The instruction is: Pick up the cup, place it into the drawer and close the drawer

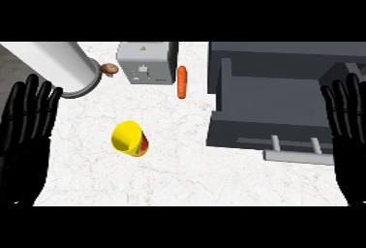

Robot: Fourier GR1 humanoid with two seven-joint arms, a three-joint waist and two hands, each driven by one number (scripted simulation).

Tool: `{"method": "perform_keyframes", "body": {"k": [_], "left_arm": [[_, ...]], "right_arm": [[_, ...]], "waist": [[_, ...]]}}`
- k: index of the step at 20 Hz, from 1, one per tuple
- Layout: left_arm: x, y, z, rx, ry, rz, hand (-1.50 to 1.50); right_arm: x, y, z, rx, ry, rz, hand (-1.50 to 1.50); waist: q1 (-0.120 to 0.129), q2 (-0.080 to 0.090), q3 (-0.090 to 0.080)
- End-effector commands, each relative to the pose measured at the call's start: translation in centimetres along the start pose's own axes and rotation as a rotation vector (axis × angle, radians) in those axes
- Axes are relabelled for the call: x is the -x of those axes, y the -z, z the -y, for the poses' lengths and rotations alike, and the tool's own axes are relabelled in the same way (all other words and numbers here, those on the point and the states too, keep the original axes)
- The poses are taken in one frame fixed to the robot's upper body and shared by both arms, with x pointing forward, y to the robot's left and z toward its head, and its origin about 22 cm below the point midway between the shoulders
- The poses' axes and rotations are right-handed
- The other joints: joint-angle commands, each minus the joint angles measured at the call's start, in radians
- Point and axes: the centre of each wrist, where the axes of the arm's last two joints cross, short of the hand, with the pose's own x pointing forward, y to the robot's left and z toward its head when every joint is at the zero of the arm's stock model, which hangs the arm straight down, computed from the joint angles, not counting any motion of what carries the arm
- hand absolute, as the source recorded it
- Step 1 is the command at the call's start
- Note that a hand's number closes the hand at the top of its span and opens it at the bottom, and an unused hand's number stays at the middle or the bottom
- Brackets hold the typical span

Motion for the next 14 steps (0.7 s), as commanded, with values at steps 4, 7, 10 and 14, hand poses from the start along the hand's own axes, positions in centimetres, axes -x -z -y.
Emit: {"method": "perform_keyframes", "body": {"k": [4, 7, 10, 14], "left_arm": [[-0.1, 1.0, -0.9, 0.381, -0.159, 0.052, -1.50], [3.4, -0.5, -0.4, 0.453, -0.375, -0.170, -1.50], [4.2, 0.9, -4.9, 0.483, -0.416, -0.191, -1.50], [5.9, 1.6, -8.1, 0.503, -0.452, -0.223, -1.50]], "right_arm": [[0.1, 0.1, 0.0, -0.023, 0.019, 0.029, -1.50], [1.1, 0.1, -0.7, -0.148, 0.022, -0.100, -1.50], [1.7, 0.4, -0.6, -0.156, 0.013, -0.137, -1.50], [1.5, 2.0, -0.6, -0.162, 0.031, -0.160, -1.50]], "waist": [[-0.086, 0.005, -0.028], [-0.085, 0.021, -0.031], [-0.079, 0.013, -0.028], [-0.072, 0.007, -0.027]]}}
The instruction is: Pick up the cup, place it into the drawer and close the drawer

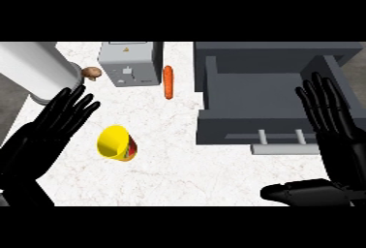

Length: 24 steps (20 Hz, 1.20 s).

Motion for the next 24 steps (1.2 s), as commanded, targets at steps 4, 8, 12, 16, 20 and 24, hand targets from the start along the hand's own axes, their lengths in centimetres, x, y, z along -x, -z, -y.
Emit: {"method": "perform_keyframes", "body": {"k": [4, 8, 12, 16, 20, 24], "left_arm": [[2.0, -0.1, -4.7, 0.007, -0.035, -0.110, -1.50], [5.3, 0.2, -6.9, -0.020, -0.021, -0.138, -1.50], [8.9, -1.1, -8.4, -0.024, -0.002, -0.180, -1.50], [11.1, -1.4, -8.7, -0.045, 0.020, -0.231, -1.50], [13.4, -2.5, -9.5, -0.077, 0.045, -0.258, -1.50], [13.3, -3.9, -12.0, -0.092, 0.018, -0.272, -1.50]], "right_arm": [[1.3, 0.8, 1.5, -0.001, 0.022, -0.023, -1.50], [2.8, 2.3, -0.1, -0.028, 0.002, 0.003, -1.50], [1.8, 3.3, 1.3, -0.019, -0.012, 0.005, -1.50], [1.4, 3.8, 2.8, -0.021, -0.017, 0.017, -1.50], [0.9, 4.0, 1.6, -0.027, -0.017, 0.021, -1.50], [0.5, 3.3, 2.7, -0.037, -0.015, 0.029, -1.50]], "waist": [[0.002, -0.004, 0.001], [0.001, -0.003, 0.000], [-0.004, -0.001, 0.000], [-0.004, -0.002, 0.000], [-0.010, -0.001, -0.001], [-0.013, -0.001, -0.001]]}}
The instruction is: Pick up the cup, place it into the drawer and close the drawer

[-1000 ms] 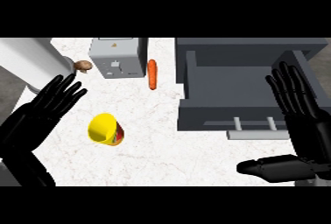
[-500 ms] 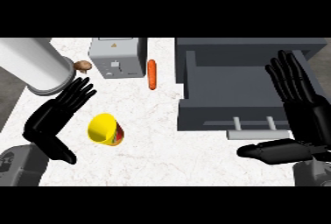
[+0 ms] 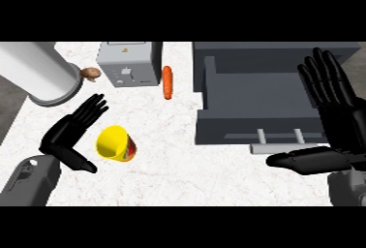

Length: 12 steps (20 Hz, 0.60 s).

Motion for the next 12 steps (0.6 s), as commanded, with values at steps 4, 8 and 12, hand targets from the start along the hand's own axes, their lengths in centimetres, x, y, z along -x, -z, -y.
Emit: {"method": "perform_keyframes", "body": {"k": [4, 8, 12], "left_arm": [[4.2, -1.9, -0.6, -0.001, 0.008, -0.016, -1.50], [4.8, -1.4, -0.6, -0.022, 0.029, 0.008, -1.50], [6.7, -1.8, 0.8, -0.039, 0.011, -0.012, -1.50]], "right_arm": [[0.0, 1.9, 0.0, 0.019, -0.015, -0.008, -1.50], [-1.7, 0.5, 0.2, -0.018, 0.002, 0.014, -1.50], [-0.8, 0.5, -0.9, -0.010, 0.015, 0.019, -1.50]], "waist": [[-0.004, 0.004, -0.001], [-0.018, 0.005, -0.002], [-0.017, 0.006, -0.002]]}}
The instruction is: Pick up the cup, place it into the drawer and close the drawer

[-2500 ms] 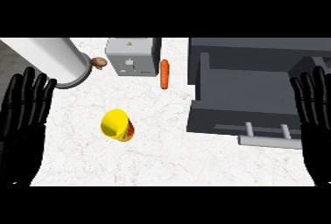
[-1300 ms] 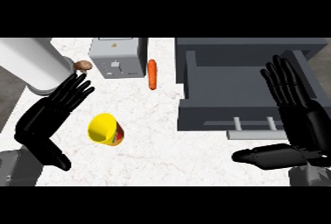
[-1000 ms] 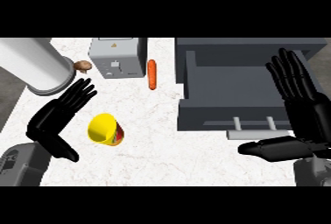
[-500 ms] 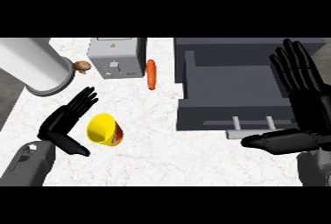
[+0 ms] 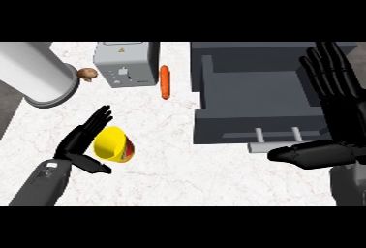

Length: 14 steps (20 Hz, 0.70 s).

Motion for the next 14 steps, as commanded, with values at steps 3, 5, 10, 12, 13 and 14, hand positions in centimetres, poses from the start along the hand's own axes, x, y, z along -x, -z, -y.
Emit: {"method": "perform_keyframes", "body": {"k": [3, 5, 10, 12, 13, 14], "left_arm": [[2.1, -1.0, 1.3, 0.045, -0.050, 0.117, -1.50], [1.8, -1.0, 0.7, 0.043, -0.075, 0.128, -1.50], [2.2, -0.5, 1.6, 0.050, -0.078, 0.133, -1.50], [2.2, 0.5, 2.4, 0.056, -0.083, 0.139, -1.50], [2.2, 1.3, 3.2, 0.044, -0.072, 0.157, -1.50], [2.2, -0.8, 1.2, 0.072, -0.063, 0.135, -1.50]], "right_arm": [[-0.7, 0.2, -0.9, -0.014, 0.013, -0.007, -1.50], [0.8, 0.4, -0.5, -0.003, 0.000, -0.004, -1.50], [0.5, 0.6, 0.4, -0.010, 0.002, -0.007, -1.50], [-1.0, 1.6, 0.0, -0.025, 0.005, -0.017, -1.50], [0.0, 0.2, 0.7, -0.008, 0.003, 0.005, -1.50], [-0.3, 0.5, 0.4, -0.029, 0.000, -0.011, -1.50]], "waist": [[-0.012, 0.004, -0.002], [-0.007, 0.007, -0.002], [-0.011, 0.008, -0.002], [-0.011, 0.006, -0.002], [-0.020, 0.008, -0.002], [-0.017, 0.008, -0.003]]}}
